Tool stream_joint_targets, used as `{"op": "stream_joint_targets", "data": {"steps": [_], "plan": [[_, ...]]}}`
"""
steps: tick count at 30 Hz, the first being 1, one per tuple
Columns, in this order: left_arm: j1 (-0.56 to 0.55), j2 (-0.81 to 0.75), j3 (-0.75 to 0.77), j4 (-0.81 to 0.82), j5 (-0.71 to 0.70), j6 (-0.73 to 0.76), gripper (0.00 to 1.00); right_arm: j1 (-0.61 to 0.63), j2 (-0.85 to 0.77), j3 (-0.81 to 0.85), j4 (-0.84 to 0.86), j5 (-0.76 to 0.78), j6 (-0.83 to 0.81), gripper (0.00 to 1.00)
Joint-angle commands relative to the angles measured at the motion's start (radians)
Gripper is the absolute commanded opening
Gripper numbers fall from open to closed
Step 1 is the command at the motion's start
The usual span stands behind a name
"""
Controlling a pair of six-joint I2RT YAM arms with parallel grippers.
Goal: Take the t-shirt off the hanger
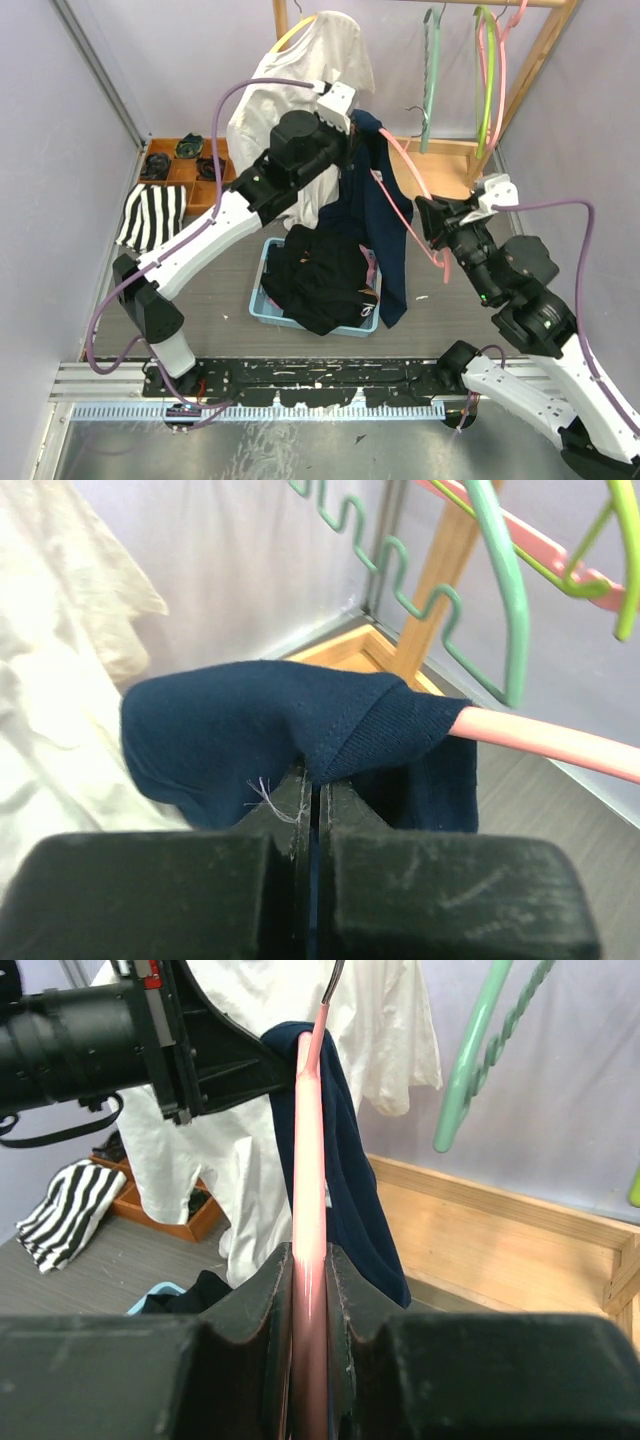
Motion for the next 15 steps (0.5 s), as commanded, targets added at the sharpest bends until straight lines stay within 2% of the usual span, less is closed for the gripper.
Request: {"op": "stream_joint_targets", "data": {"steps": [1, 15], "plan": [[0.049, 0.037, 0.12, -0.058, -0.061, 0.017, 0.0, 0.0, -0.09, 0.034, 0.056, -0.014, -0.011, 0.01], [0.111, 0.09, 0.23, -0.105, -0.05, 0.028, 0.0, 0.001, -0.248, 0.078, -0.031, 0.012, -0.049, 0.01]]}}
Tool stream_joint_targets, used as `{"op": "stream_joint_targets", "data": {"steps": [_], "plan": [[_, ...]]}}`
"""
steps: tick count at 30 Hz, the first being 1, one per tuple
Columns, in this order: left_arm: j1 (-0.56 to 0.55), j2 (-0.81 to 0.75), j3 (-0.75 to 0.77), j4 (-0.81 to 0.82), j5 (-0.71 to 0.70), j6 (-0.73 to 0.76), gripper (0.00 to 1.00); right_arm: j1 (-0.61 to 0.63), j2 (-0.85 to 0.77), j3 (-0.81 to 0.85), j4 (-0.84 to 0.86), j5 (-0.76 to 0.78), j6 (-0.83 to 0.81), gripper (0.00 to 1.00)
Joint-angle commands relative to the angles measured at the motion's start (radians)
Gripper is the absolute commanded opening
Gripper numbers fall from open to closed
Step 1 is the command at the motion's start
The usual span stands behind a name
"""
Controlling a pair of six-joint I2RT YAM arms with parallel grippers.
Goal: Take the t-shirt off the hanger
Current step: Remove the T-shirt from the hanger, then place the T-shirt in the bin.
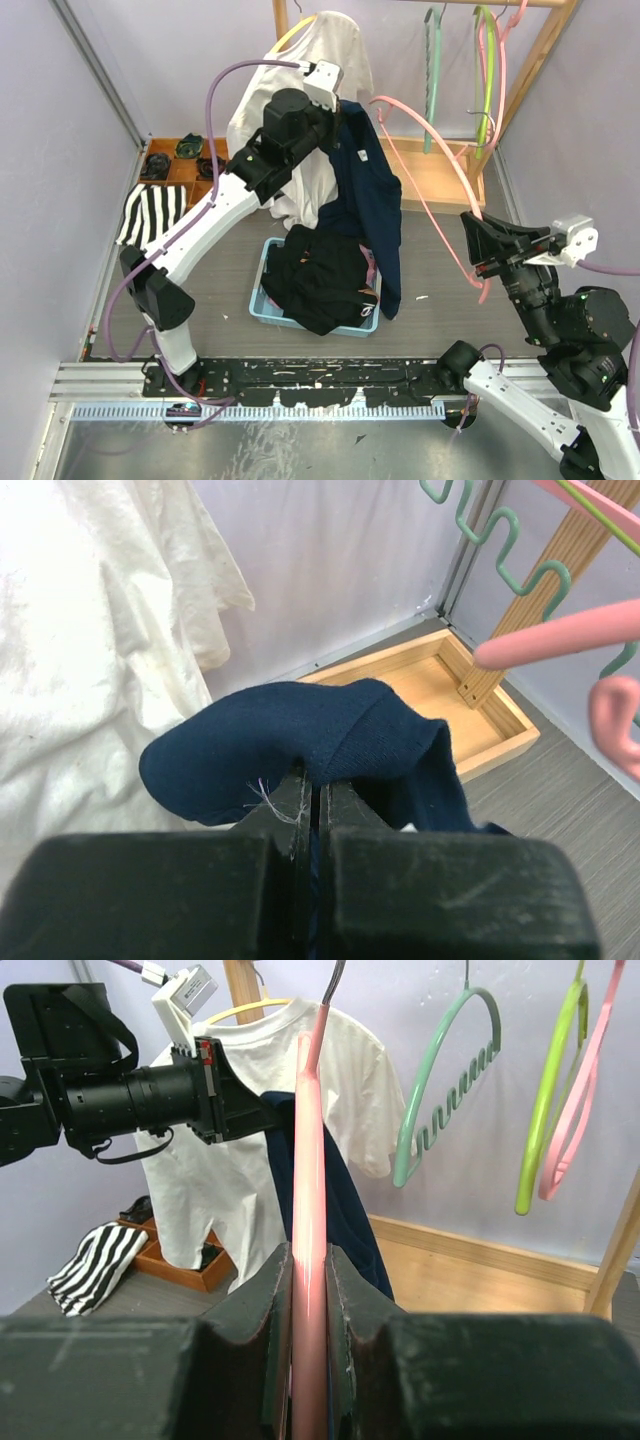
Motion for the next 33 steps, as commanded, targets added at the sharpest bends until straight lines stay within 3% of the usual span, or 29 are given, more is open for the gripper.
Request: {"op": "stream_joint_targets", "data": {"steps": [1, 5, 12, 25, 28, 33], "plan": [[0.004, -0.006, 0.07, -0.001, -0.009, 0.022, 0.0, 0.001, -0.027, 0.039, 0.046, 0.023, -0.023, 0.01], [0.003, -0.028, 0.089, -0.033, 0.011, 0.027, 0.0, 0.001, -0.05, 0.037, 0.07, 0.053, -0.024, 0.01], [0.001, -0.202, 0.008, 0.012, 0.195, -0.025, 0.0, 0.0, -0.02, 0.021, 0.103, 0.122, -0.032, 0.01], [-0.021, -0.454, 0.064, 0.031, 0.26, -0.071, 0.0, 0.001, 0.081, -0.048, 0.147, 0.17, -0.007, 0.01], [-0.02, -0.468, 0.105, 0.044, 0.286, -0.109, 0.0, 0.0, 0.102, -0.053, 0.149, 0.167, 0.007, 0.01], [-0.02, -0.409, 0.303, -0.021, 0.34, -0.173, 0.0, 0.0, 0.11, -0.059, 0.161, 0.14, 0.038, 0.01]]}}
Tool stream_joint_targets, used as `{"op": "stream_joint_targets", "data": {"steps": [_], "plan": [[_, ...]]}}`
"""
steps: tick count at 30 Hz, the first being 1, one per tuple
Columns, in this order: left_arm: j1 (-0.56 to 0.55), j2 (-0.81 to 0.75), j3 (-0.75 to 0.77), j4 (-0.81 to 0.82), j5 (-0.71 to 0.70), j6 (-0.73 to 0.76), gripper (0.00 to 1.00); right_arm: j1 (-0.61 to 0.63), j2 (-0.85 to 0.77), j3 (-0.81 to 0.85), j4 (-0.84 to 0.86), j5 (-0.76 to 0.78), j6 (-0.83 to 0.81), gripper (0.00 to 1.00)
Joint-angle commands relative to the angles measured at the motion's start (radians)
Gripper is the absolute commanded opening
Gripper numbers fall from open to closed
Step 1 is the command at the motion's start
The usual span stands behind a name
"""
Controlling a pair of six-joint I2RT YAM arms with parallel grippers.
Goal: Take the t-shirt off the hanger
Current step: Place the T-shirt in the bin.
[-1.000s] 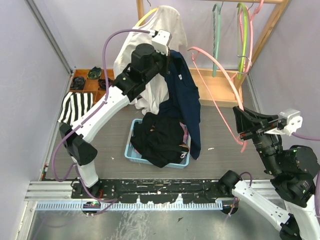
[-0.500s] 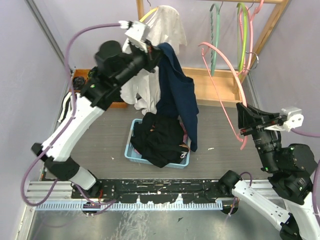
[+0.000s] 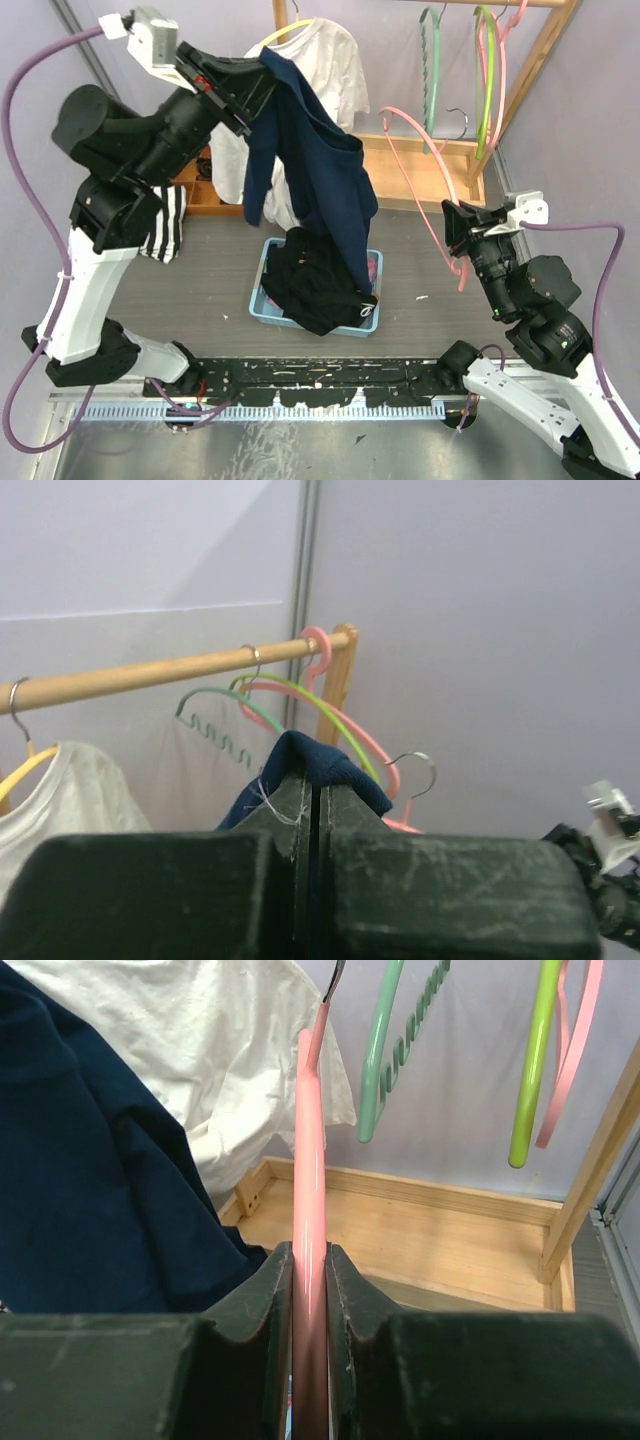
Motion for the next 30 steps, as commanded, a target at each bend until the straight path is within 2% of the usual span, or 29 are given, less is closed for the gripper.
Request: {"op": "stream_joint_targets", "data": {"steps": [1, 5, 14, 17, 25, 30], "plan": [[-0.004, 0.034, 0.197, 0.048, 0.079, -0.083, 0.0, 0.001, -0.005, 0.008, 0.113, -0.017, 0.042, 0.01], [-0.005, 0.07, 0.285, 0.038, 0.099, -0.125, 0.0, 0.0, -0.02, -0.004, 0.107, -0.026, 0.062, 0.01], [-0.004, 0.06, 0.301, 0.076, 0.137, -0.222, 0.0, 0.001, -0.054, -0.019, 0.087, -0.005, 0.057, 0.01], [-0.005, 0.036, 0.252, 0.073, 0.141, -0.241, 0.0, 0.001, -0.058, -0.023, 0.086, -0.005, 0.059, 0.01], [-0.004, -0.076, -0.012, 0.086, 0.131, -0.263, 0.0, 0.001, -0.058, -0.031, 0.087, -0.009, 0.061, 0.01], [-0.003, -0.091, -0.047, 0.075, 0.148, -0.266, 0.0, 0.001, -0.046, -0.031, 0.09, -0.009, 0.061, 0.01]]}}
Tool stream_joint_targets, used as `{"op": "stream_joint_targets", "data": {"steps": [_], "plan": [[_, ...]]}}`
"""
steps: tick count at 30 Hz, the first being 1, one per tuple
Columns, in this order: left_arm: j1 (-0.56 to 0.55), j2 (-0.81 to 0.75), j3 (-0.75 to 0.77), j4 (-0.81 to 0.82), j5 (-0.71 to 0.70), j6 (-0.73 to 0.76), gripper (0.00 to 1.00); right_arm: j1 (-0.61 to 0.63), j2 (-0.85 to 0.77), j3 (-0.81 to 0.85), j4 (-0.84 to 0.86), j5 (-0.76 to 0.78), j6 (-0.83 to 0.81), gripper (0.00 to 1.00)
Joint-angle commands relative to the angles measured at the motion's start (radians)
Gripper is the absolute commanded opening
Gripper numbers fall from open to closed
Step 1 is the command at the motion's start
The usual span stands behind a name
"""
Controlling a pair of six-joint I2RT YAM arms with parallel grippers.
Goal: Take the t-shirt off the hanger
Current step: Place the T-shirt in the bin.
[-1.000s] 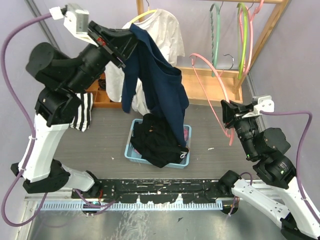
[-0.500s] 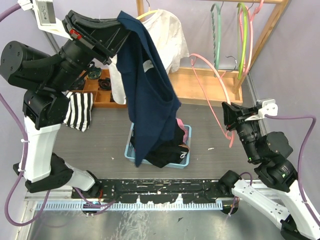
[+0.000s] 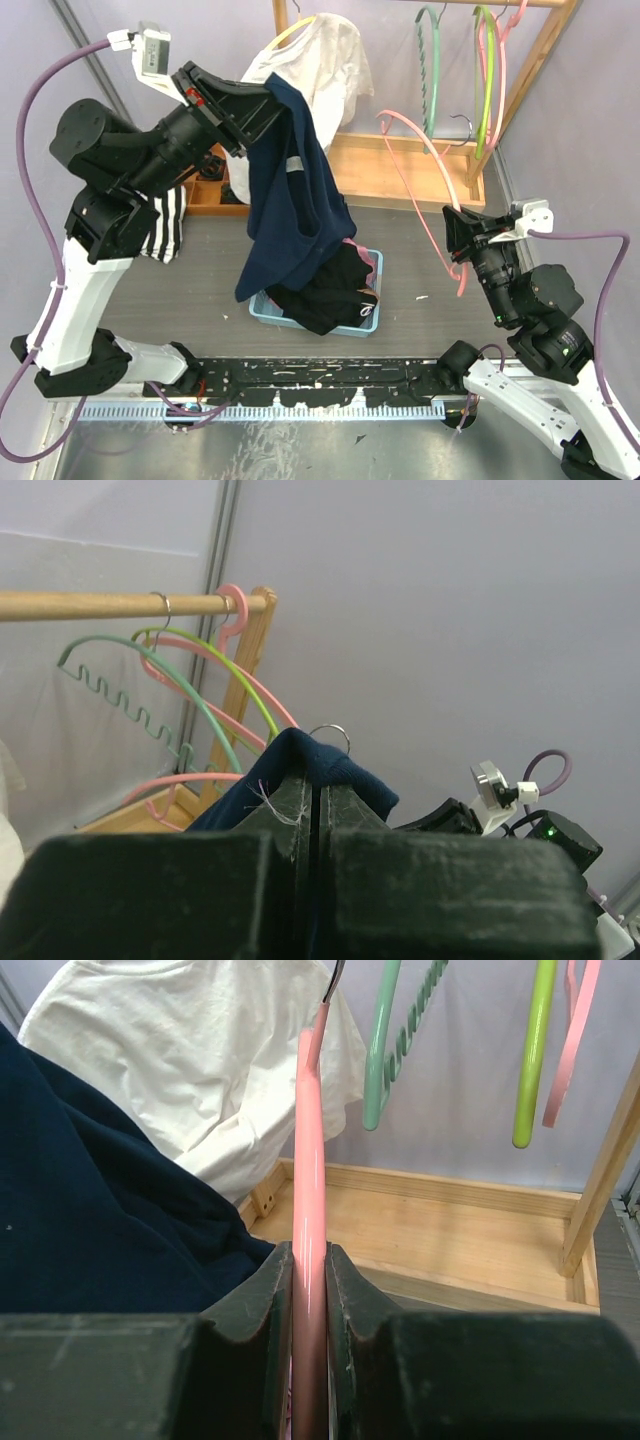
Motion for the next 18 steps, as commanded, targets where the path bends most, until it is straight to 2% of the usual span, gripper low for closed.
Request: {"op": "stream_joint_targets", "data": {"steps": [1, 9, 18], "plan": [[-0.002, -0.037, -0.007, 0.068, 0.032, -0.019, 0.0, 0.0, 0.007, 0.013, 0.084, 0.003, 0.007, 0.01], [-0.003, -0.089, -0.101, 0.052, 0.063, -0.024, 0.0, 0.0, 0.023, 0.003, 0.095, 0.011, 0.004, 0.01], [-0.003, -0.089, -0.125, -0.009, 0.063, 0.011, 0.0, 0.0, 0.055, -0.002, 0.114, 0.003, 0.008, 0.01]]}}
